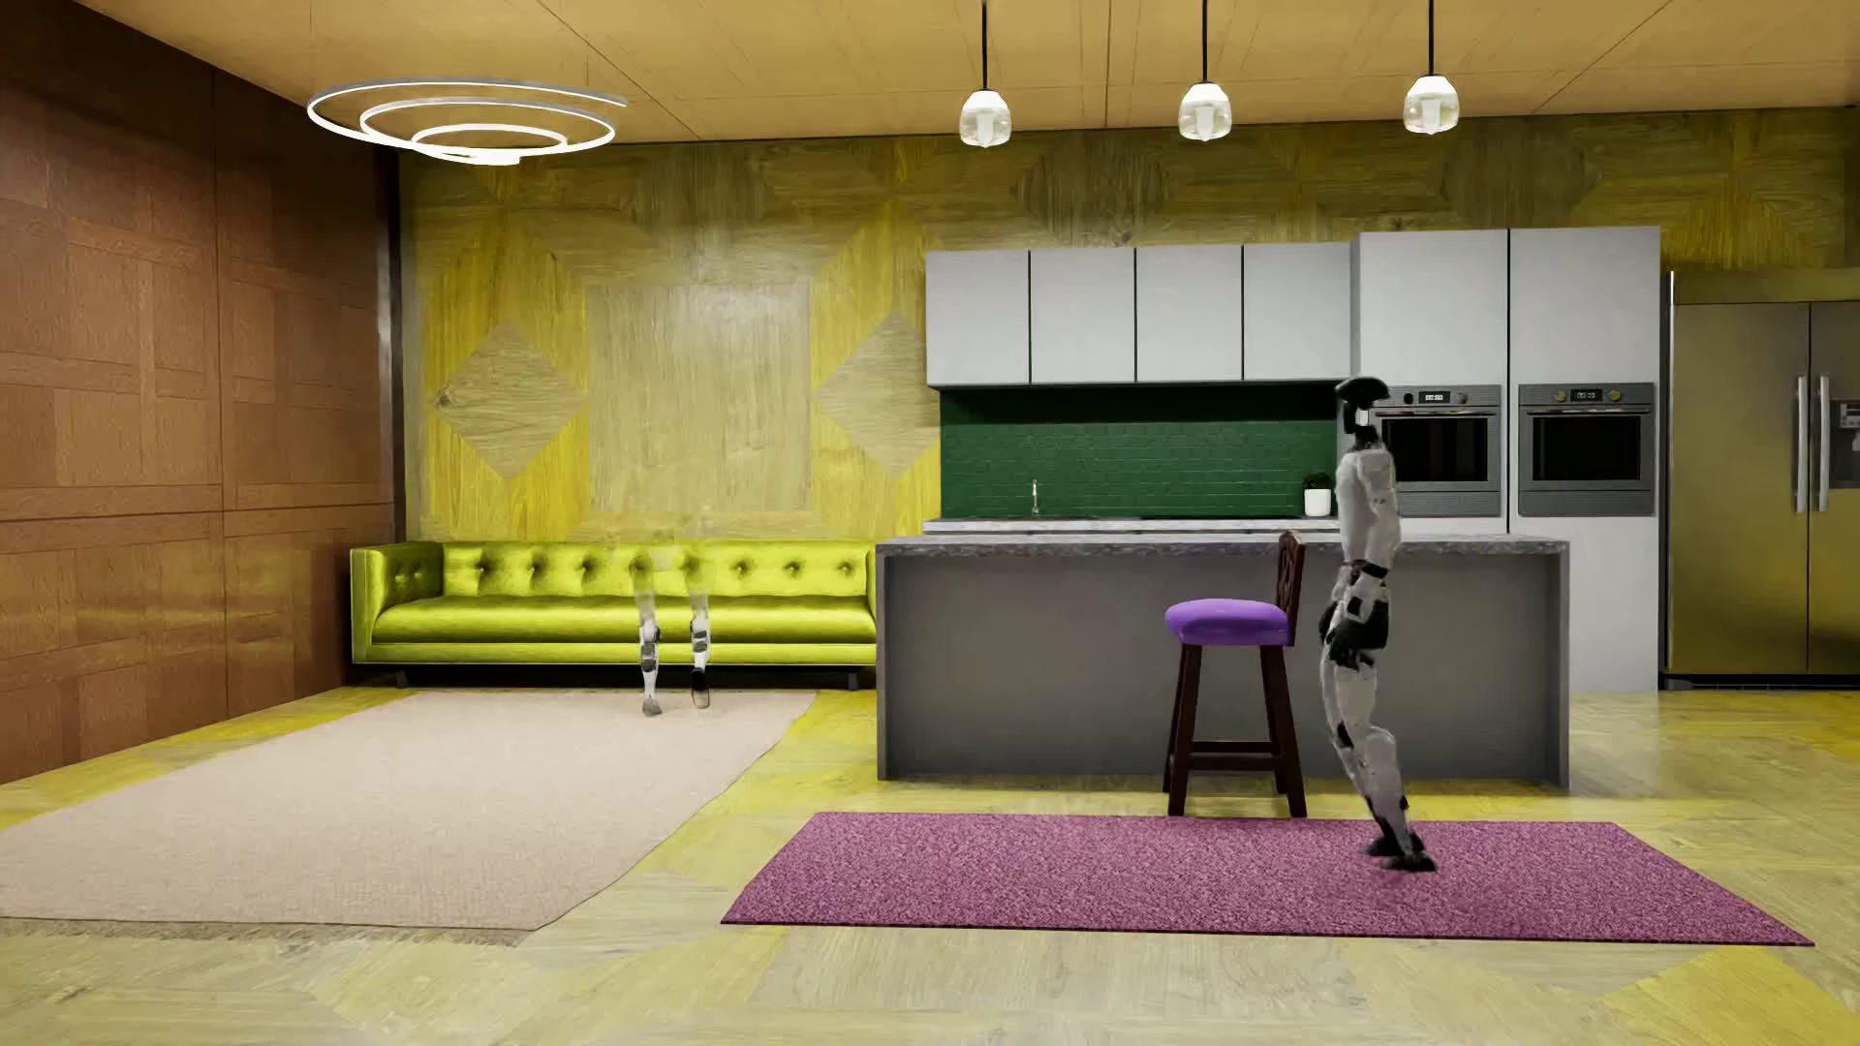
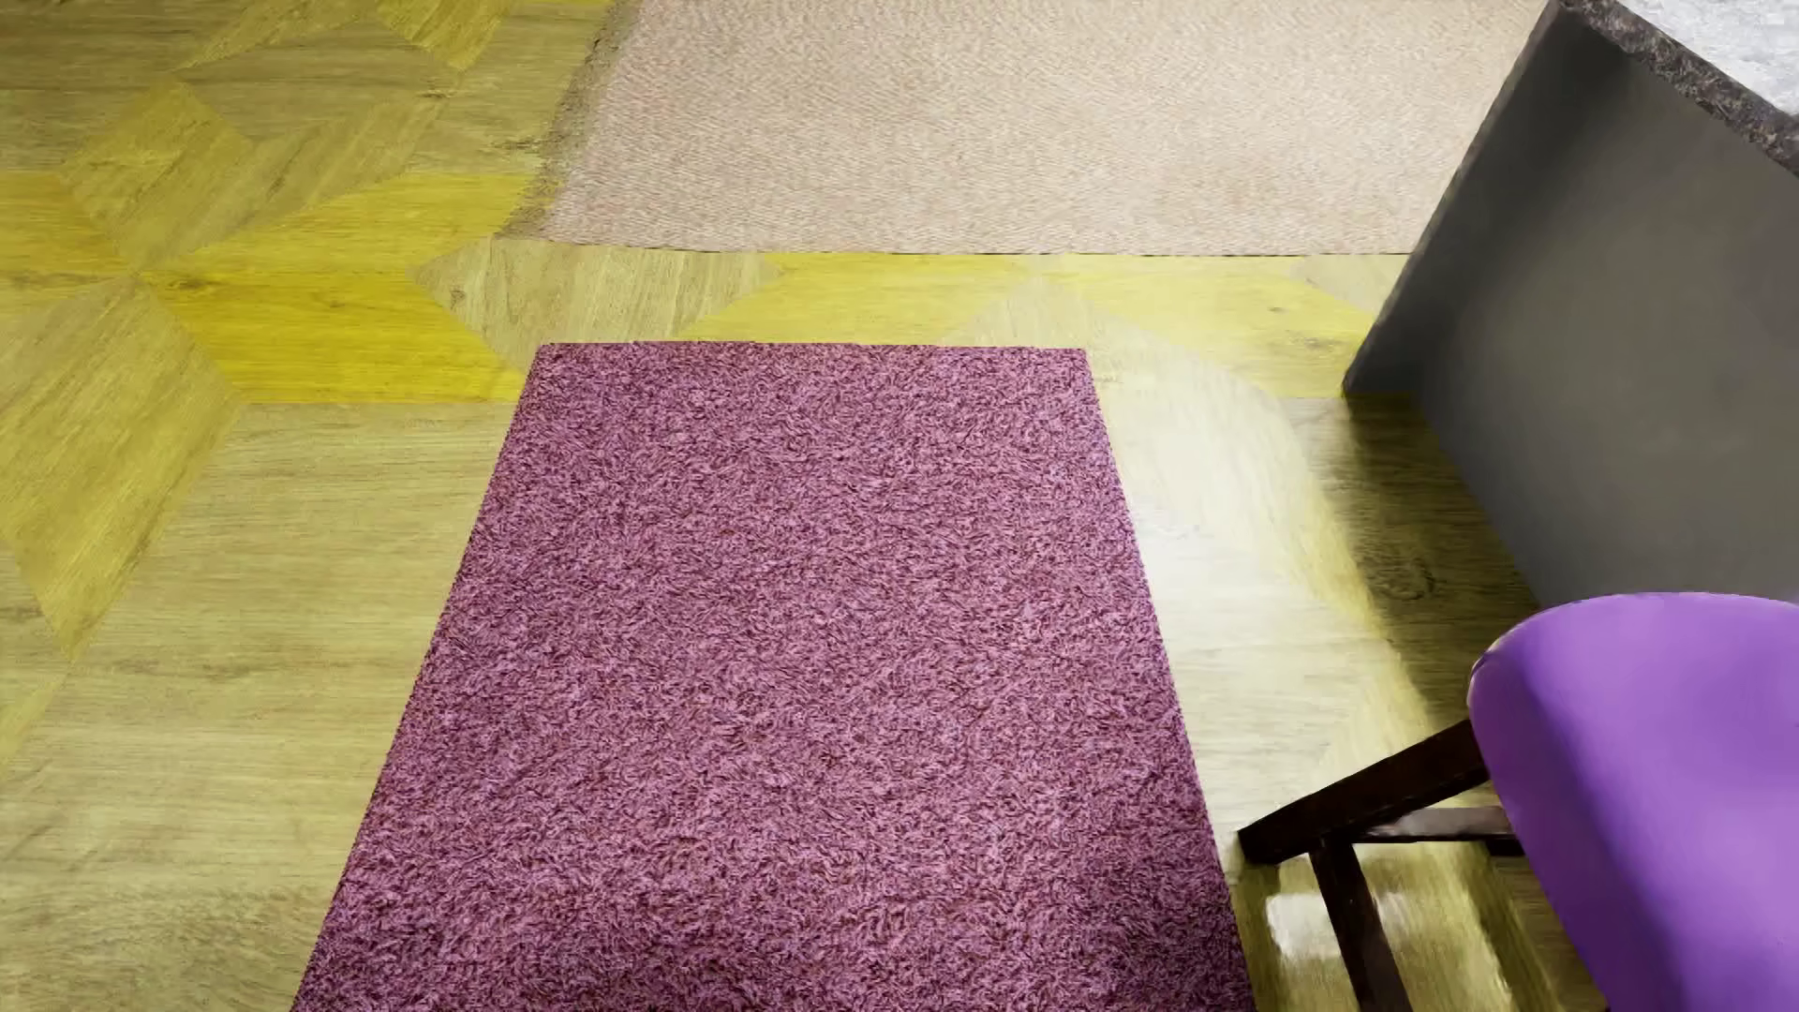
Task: Go to the sofa
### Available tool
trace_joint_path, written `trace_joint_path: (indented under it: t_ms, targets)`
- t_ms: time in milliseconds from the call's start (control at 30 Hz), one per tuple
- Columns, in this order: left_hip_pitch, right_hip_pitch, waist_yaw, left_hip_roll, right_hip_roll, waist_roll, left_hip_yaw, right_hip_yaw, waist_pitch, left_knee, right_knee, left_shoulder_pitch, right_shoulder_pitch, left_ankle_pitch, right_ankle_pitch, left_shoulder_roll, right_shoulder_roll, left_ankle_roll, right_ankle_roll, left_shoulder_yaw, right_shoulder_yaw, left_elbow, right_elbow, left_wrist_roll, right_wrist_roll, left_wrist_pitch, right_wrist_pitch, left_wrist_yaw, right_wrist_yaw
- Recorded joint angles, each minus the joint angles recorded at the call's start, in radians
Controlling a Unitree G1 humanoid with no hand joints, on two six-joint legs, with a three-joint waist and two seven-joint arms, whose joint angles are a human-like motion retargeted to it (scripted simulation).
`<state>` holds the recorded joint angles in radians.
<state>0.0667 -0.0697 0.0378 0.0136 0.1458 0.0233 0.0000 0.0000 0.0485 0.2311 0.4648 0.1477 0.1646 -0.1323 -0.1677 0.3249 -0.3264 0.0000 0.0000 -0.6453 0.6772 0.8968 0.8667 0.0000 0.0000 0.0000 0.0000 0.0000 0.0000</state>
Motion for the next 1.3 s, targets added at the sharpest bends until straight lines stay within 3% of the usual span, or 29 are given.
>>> trace_joint_path:
  t_ms: [33, 67, 100, 167, 233, 300, 467, 533, 600, 633, 700, 733, 800, 833, 867, 967, 1000, 1067, 1100, 1167, 1200, 1233, 1267, 1300]
  targets:
    - [-0.027, -0.025, -0.026, 0.004, 0.010, 0.001, 0.000, 0.000, -0.004, 0.023, 0.014, 0.006, -0.008, -0.024, 0.016, 0.003, 0.003, 0.000, 0.000, 0.067, 0.005, 0.013, 0.002, 0.000, 0.000, 0.000, 0.000, 0.000, 0.000]
    - [0.012, -0.016, 0.031, 0.006, 0.025, 0.015, 0.000, 0.000, -0.018, -0.065, 0.026, 0.038, 0.013, -0.075, 0.009, -0.002, -0.001, 0.000, 0.000, 0.096, 0.002, 0.009, -0.008, 0.000, 0.000, 0.000, 0.000, 0.000, 0.000]
    - [-0.041, -0.022, -0.005, -0.002, 0.018, 0.003, 0.000, 0.000, -0.002, 0.266, 0.036, 0.034, 0.000, -0.201, 0.021, 0.005, -0.005, 0.000, 0.000, 0.074, 0.005, 0.005, -0.017, 0.000, 0.000, 0.000, 0.000, 0.000, 0.000]
    - [-0.156, 0.015, 0.011, 0.013, 0.034, 0.013, 0.000, 0.000, 0.023, 0.455, 0.037, 0.055, 0.000, -0.217, -0.042, 0.007, -0.013, 0.000, 0.000, 0.075, -0.017, -0.004, -0.061, 0.000, 0.000, 0.000, 0.000, 0.000, 0.000]
    - [-0.269, 0.088, 0.037, 0.028, 0.032, 0.025, 0.000, 0.000, 0.076, 0.688, 0.043, 0.067, -0.038, -0.178, -0.084, -0.014, -0.038, 0.000, 0.000, 0.084, 0.035, 0.021, -0.071, 0.000, 0.000, 0.000, 0.000, 0.000, 0.000]
    - [-0.387, 0.117, 0.137, 0.031, 0.005, 0.000, 0.000, 0.000, 0.055, 0.689, 0.014, 0.102, -0.070, -0.168, -0.142, -0.008, -0.025, 0.000, 0.000, 0.079, 0.017, 0.017, -0.060, 0.000, 0.000, 0.000, 0.000, 0.000, 0.000]
    - [-0.583, 0.335, 0.224, 0.054, -0.023, -0.005, 0.000, 0.000, 0.073, 0.417, -0.066, 0.147, -0.134, 0.035, -0.341, 0.000, -0.034, 0.000, 0.000, 0.089, -0.031, 0.091, -0.117, 0.000, 0.000, 0.000, 0.000, 0.000, 0.000]
    - [-0.625, 0.395, 0.260, 0.062, -0.037, -0.005, 0.000, 0.000, 0.081, 0.392, -0.065, 0.152, -0.152, 0.025, -0.355, 0.001, -0.038, 0.000, 0.000, 0.099, -0.032, 0.108, -0.107, 0.000, 0.000, 0.000, 0.000, 0.000, 0.000]
    - [-0.661, 0.435, 0.309, 0.058, -0.071, -0.021, 0.000, 0.000, 0.078, 0.526, -0.041, 0.156, -0.142, 0.031, -0.290, 0.013, -0.035, 0.000, 0.000, 0.084, 0.005, 0.108, -0.073, 0.000, 0.000, 0.000, 0.000, 0.000, 0.000]
    - [-0.668, 0.430, 0.321, 0.039, -0.104, -0.048, 0.000, 0.000, 0.075, 0.590, 0.006, 0.145, -0.123, 0.006, -0.199, 0.014, -0.017, 0.000, 0.000, 0.058, 0.005, 0.128, -0.034, 0.000, 0.000, 0.000, 0.000, 0.000, 0.000]
    - [-0.591, 0.370, 0.300, 0.012, -0.129, -0.046, 0.000, 0.000, 0.060, 0.656, 0.235, 0.138, -0.040, -0.080, 0.100, 0.009, -0.007, 0.000, 0.000, 0.093, -0.001, 0.126, -0.028, 0.000, 0.000, 0.000, 0.000, 0.000, 0.000]
    - [-0.536, 0.292, 0.244, -0.018, -0.133, -0.046, 0.000, 0.000, 0.071, 0.648, 0.416, 0.126, -0.028, -0.115, 0.226, 0.003, -0.015, 0.000, 0.000, 0.116, 0.042, 0.122, -0.019, 0.000, 0.000, 0.000, 0.000, 0.000, 0.000]
    - [-0.404, 0.059, 0.176, -0.038, -0.129, -0.028, 0.000, 0.000, 0.078, 0.603, 0.808, 0.098, 0.007, -0.178, 0.222, -0.003, -0.026, 0.000, 0.000, 0.121, 0.075, 0.063, -0.002, 0.000, 0.000, 0.000, 0.000, 0.000, 0.000]
    - [-0.323, -0.044, 0.095, -0.038, -0.101, -0.007, 0.000, 0.000, 0.090, 0.550, 0.878, 0.082, 0.032, -0.180, 0.219, -0.007, -0.018, 0.000, 0.000, 0.140, 0.024, 0.020, 0.007, 0.000, 0.000, 0.000, 0.000, 0.000, 0.000]
    - [-0.243, -0.146, 0.030, -0.036, -0.088, 0.010, 0.000, 0.000, 0.090, 0.490, 0.851, 0.063, 0.064, -0.186, 0.223, -0.001, -0.029, 0.000, 0.000, 0.132, 0.003, -0.024, -0.012, 0.000, 0.000, 0.000, 0.000, 0.000, 0.000]
    - [0.033, -0.302, -0.123, -0.003, -0.057, 0.049, 0.000, 0.000, 0.100, 0.321, 0.346, 0.036, 0.109, -0.223, 0.440, 0.020, -0.050, 0.000, 0.000, 0.183, 0.050, -0.136, 0.013, 0.000, 0.000, 0.000, 0.000, 0.000, 0.000]
    - [0.096, -0.337, -0.158, 0.000, -0.060, 0.050, 0.000, 0.000, 0.091, 0.288, 0.168, 0.016, 0.129, -0.263, 0.375, 0.031, -0.056, 0.000, 0.000, 0.186, 0.046, -0.164, 0.005, 0.000, 0.000, 0.000, 0.000, 0.000, 0.000]
    - [0.208, -0.374, -0.179, -0.002, -0.058, 0.054, 0.000, 0.000, 0.070, 0.264, -0.021, -0.030, 0.150, -0.343, -0.079, 0.048, -0.051, 0.000, 0.000, 0.194, 0.052, -0.179, 0.036, 0.000, 0.000, 0.000, 0.000, 0.000, 0.000]
    - [0.234, -0.397, -0.210, 0.001, -0.069, 0.056, 0.000, 0.000, 0.066, 0.279, -0.009, -0.038, 0.154, -0.358, -0.130, 0.041, -0.051, 0.000, 0.000, 0.219, 0.073, -0.169, 0.043, 0.000, 0.000, 0.000, 0.000, 0.000, 0.000]
    - [0.275, -0.460, -0.240, 0.033, -0.039, 0.088, 0.000, 0.000, 0.068, 0.358, 0.092, -0.030, 0.163, -0.251, 0.287, 0.020, -0.046, 0.000, 0.000, 0.246, 0.090, -0.124, 0.056, 0.000, 0.000, 0.000, 0.000, 0.000, 0.000]
    - [0.268, -0.461, -0.248, 0.068, -0.012, 0.119, 0.000, 0.000, 0.074, 0.460, 0.179, -0.003, 0.156, -0.100, 0.399, -0.002, -0.044, 0.000, 0.000, 0.257, 0.104, -0.090, 0.072, 0.000, 0.000, 0.000, 0.000, 0.000, 0.000]
    - [0.232, -0.409, -0.224, 0.090, 0.019, 0.134, 0.000, 0.000, 0.072, 0.626, 0.217, 0.029, 0.156, 0.103, 0.397, -0.017, -0.046, 0.000, 0.000, 0.238, 0.109, -0.053, 0.083, 0.000, 0.000, 0.000, 0.000, 0.000, 0.000]
    - [0.132, -0.364, -0.193, 0.103, 0.050, 0.133, 0.000, 0.000, 0.064, 0.832, 0.242, 0.060, 0.156, 0.230, 0.380, -0.024, -0.037, 0.000, 0.000, 0.223, 0.077, -0.038, 0.086, 0.000, 0.000, 0.000, 0.000, 0.000, 0.000]
    - [0.040, -0.283, -0.158, 0.124, 0.074, 0.141, 0.000, 0.000, 0.076, 1.034, 0.232, 0.078, 0.141, 0.154, 0.329, -0.022, -0.046, 0.000, 0.000, 0.177, 0.079, -0.024, 0.059, 0.000, 0.000, 0.000, 0.000, 0.000, 0.000]
